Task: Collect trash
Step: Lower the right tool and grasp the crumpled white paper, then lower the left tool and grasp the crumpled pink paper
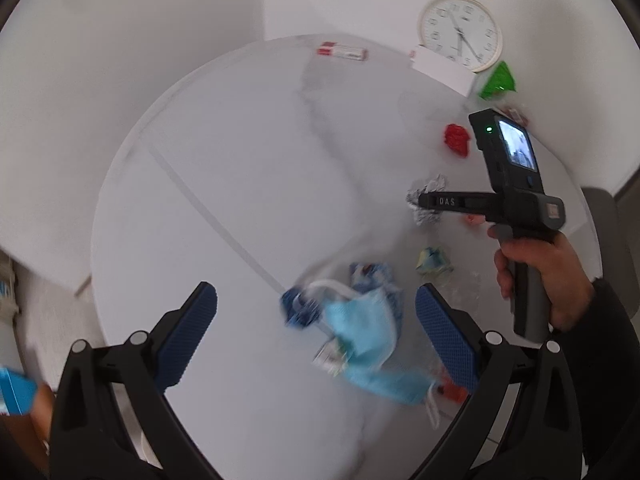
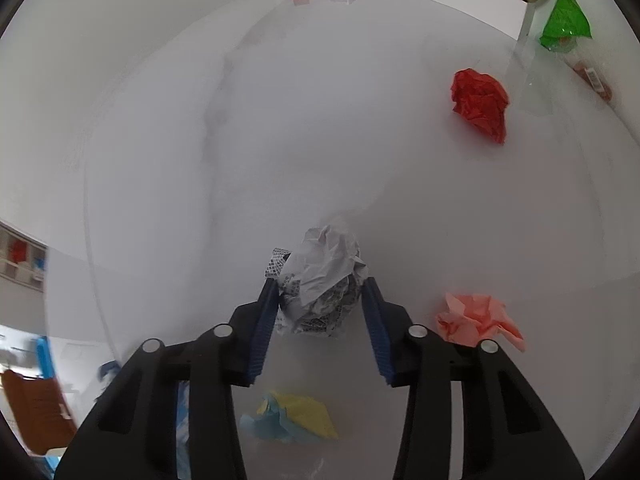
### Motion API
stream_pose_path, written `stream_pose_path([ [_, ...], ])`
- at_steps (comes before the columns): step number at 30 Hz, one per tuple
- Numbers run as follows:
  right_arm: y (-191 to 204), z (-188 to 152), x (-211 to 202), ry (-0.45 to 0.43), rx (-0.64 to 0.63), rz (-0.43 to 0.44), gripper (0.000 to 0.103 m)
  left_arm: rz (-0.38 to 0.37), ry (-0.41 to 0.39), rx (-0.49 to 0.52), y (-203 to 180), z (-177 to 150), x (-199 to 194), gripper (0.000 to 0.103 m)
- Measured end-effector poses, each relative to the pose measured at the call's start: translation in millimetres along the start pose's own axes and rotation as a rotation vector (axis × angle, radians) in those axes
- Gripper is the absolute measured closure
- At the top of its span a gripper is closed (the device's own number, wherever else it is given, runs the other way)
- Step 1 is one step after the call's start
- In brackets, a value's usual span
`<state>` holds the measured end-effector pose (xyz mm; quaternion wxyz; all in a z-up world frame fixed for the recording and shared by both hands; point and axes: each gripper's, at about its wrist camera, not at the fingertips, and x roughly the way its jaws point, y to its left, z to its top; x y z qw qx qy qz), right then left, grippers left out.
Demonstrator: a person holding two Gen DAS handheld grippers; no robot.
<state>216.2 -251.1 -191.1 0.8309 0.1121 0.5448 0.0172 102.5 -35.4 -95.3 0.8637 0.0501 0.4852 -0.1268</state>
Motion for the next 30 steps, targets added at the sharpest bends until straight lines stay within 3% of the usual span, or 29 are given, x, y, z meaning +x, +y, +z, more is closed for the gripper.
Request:
stream_pose_path([
  [4, -32.0, -11.2, -62.6, -0.113, 0.061, 0.028, 0.060, -0.047, -0.010, 0.088, -44.2, 27.0, 18.1, 0.008],
  [8, -92.9, -36.1, -125.5, -0.204, 0.114, -0.044, 0.059, -0.123, 0.006, 0.146, -103.6, 52.2, 49.8, 0.008],
  [12, -153.7, -57.5, -156.7, -0.222, 0.166, -0.118, 0.058, -0.169, 0.055, 0.152, -166.7, 69.4, 101.3, 0.010],
  [15, -193.8, -69.7, -162.1, -0.222, 0.207, -0.127, 0.057, -0.142, 0.094, 0.146, -201.1, 74.2, 141.6, 0.021],
  [21, -232.5, -85.7, -158.7, -0.208, 0.262, -0.092, 0.057, -0.071, 0.177, 0.148, -235.2, 70.2, 198.6, 0.030],
  [26, -248.9, -75.4, -147.3, -0.204, 0.263, -0.066, 0.057, -0.054, 0.213, 0.107, -243.8, 66.9, 216.7, 0.049],
  [30, -251.6, -69.1, -143.1, -0.209, 0.247, -0.052, 0.057, -0.047, 0.205, 0.097, -244.4, 68.8, 222.2, 0.053],
])
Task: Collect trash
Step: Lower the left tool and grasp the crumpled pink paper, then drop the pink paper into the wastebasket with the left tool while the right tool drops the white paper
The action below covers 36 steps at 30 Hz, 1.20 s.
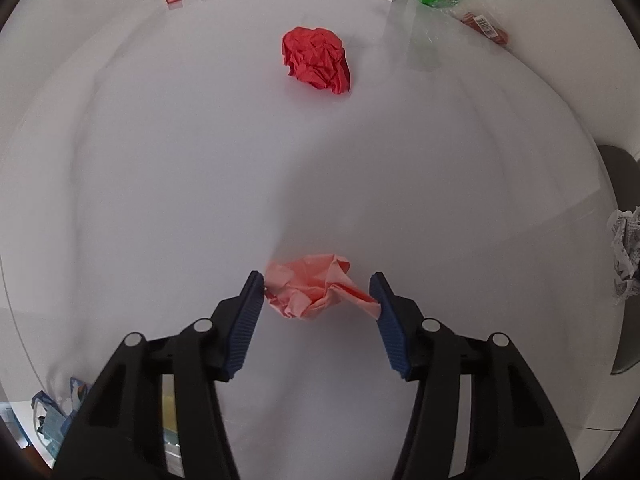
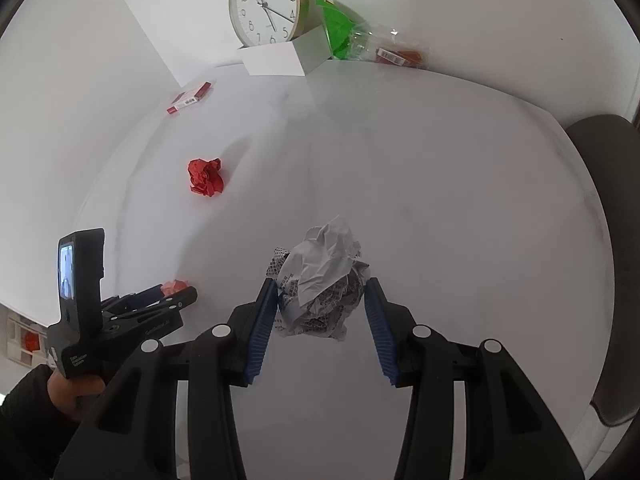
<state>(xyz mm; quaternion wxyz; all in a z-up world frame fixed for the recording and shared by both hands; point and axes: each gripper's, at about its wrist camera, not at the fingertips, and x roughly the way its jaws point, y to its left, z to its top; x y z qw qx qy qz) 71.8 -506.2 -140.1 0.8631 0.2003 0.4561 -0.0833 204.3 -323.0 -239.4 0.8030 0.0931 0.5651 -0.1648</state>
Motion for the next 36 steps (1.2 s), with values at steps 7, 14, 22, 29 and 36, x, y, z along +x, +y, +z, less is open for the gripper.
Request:
stream_pose_path([
  [7, 0.1, -3.5, -8.7, -0.007, -0.017, 0.018, 0.057, -0.047, -0.021, -0.011, 12.0, -5.8, -18.4, 0.061],
  [14, 38.8, -7.8, -27.0, -0.018, -0.100, 0.055, 0.057, -0.092, -0.121, -0.063, 49.2, -30.5, -101.5, 0.061],
  [22, 176.7, -51.8, -63.9, -0.005, -0.349, 0.251, 0.057, 0.007, -0.211, -0.229, 158.9, -137.2, -219.9, 0.060],
  [29, 327.4, -131.7, -80.3, 0.117, -0.547, 0.506, 0.056, 0.200, -0.185, -0.422, 274.6, -270.5, -276.1, 0.060],
  [36, 459.2, -203.2, -87.0, 0.220, -0.748, 0.616, 0.055, 0.239, -0.107, -0.575, 366.7, -375.2, -271.2, 0.059],
])
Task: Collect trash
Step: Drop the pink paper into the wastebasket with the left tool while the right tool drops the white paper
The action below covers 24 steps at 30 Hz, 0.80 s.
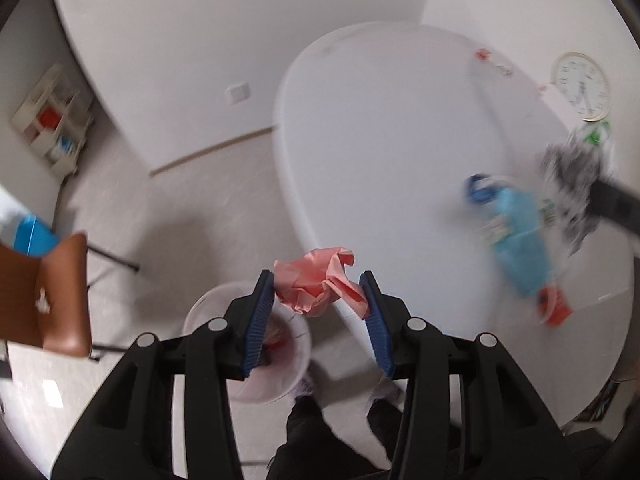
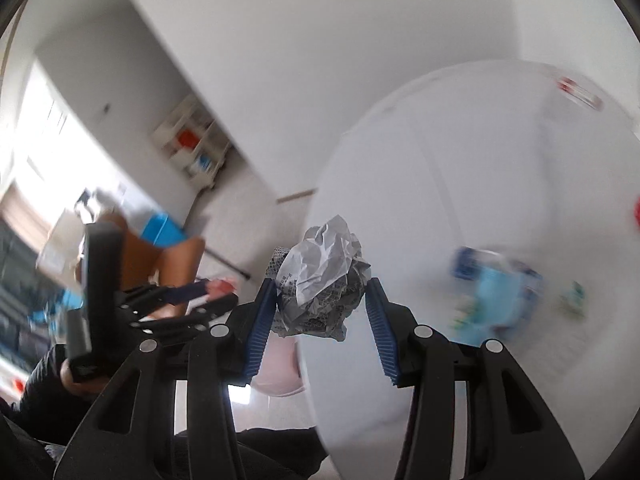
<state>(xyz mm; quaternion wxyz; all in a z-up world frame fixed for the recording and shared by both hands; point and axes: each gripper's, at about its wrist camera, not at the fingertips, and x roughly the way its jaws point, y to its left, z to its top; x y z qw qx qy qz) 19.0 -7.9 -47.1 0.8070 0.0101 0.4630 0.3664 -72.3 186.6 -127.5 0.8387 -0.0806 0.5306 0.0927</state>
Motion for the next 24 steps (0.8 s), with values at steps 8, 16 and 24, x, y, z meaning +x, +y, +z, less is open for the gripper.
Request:
stream_pose_path([
  [8, 74.0, 19.4, 67.1, 0.120, -0.091, 0.006, 0.055, -0.051, 0.120, -0.137, 81.1, -32.9, 52.5, 0.050],
  [16, 106.6, 3.0, 94.2, 0.179, -0.131, 0.013, 0.055, -0.049, 0.123, -0.182, 121.5, -46.9, 57.6, 0.030],
  [24, 133.8, -13.0, 131.3, 0.262, -0.204, 0.072, 0.054, 0.069, 0.004, -0.296, 161.2, -42.1, 6.5, 0.008],
])
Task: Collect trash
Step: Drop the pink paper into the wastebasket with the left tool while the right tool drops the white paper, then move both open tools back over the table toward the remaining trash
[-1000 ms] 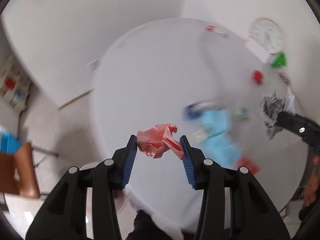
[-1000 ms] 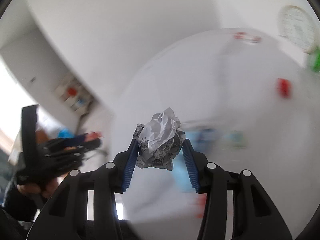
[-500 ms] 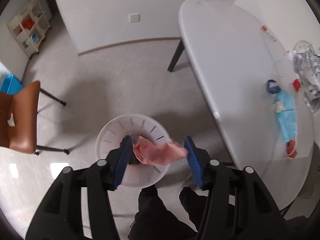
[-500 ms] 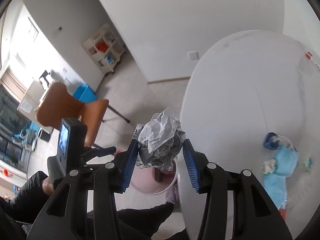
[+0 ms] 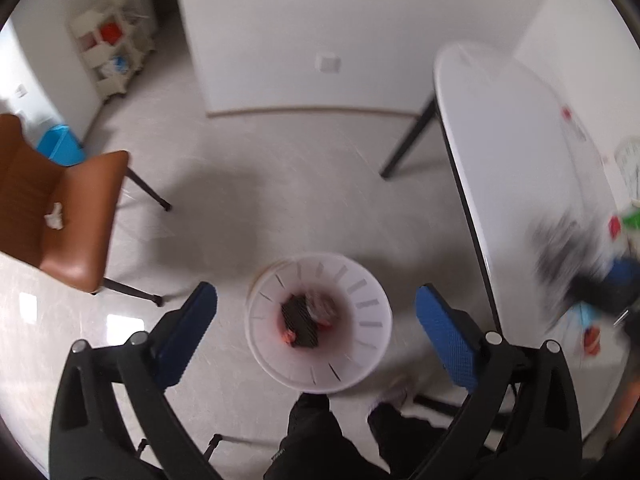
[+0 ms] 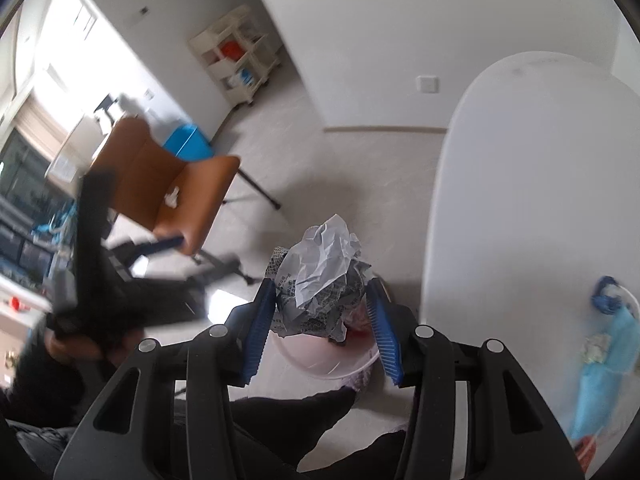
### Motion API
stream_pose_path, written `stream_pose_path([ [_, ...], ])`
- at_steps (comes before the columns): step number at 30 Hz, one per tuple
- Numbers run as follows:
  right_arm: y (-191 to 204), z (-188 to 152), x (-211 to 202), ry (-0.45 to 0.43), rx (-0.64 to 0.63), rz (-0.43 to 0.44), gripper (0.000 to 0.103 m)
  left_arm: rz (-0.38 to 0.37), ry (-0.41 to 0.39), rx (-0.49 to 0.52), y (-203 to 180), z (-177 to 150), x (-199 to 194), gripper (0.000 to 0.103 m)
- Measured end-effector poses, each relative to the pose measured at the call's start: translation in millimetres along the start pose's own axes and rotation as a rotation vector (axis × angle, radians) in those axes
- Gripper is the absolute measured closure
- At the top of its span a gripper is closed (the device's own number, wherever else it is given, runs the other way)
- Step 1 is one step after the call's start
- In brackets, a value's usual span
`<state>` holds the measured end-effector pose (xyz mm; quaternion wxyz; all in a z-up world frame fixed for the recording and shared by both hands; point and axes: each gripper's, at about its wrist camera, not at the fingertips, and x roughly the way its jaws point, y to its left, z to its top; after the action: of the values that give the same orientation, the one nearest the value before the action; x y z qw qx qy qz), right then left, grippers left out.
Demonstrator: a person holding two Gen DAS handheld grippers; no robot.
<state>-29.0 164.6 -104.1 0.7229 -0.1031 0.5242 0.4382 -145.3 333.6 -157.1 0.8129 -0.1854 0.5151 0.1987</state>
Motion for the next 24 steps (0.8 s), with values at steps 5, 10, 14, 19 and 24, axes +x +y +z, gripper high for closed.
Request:
stream_pose_path([
  [5, 13.8, -0.1, 21.2, 0.048, -0.048, 0.028, 0.021, 0.036, -0.068, -0.099, 24.6, 9.6, -26.7, 0.008],
  [10, 12.2, 4.8, 22.3, 0.063, -0.022, 0.045, 0.011, 0.051, -0.107, -0.151, 25.5, 10.6, -45.2, 0.008],
  [14, -2.8, 6.9, -6.2, 0.007, 0.023, -0.001, 0.005, 0.027, -0.126, -0.147, 6.9, 9.8, -57.7, 0.008],
  [19, -35.1, 3.9, -65.4, -0.105, 0.121, -0.057, 0.003, -0.025, -0.149, -0.073, -36.7, 15.5, -73.3, 0.008],
  [24, -74.3, -11.6, -116.5, -0.192, 0.197, -0.152, 0.003, -0.068, -0.166, 0.006, -82.0, 19.5, -79.6, 0.008],
])
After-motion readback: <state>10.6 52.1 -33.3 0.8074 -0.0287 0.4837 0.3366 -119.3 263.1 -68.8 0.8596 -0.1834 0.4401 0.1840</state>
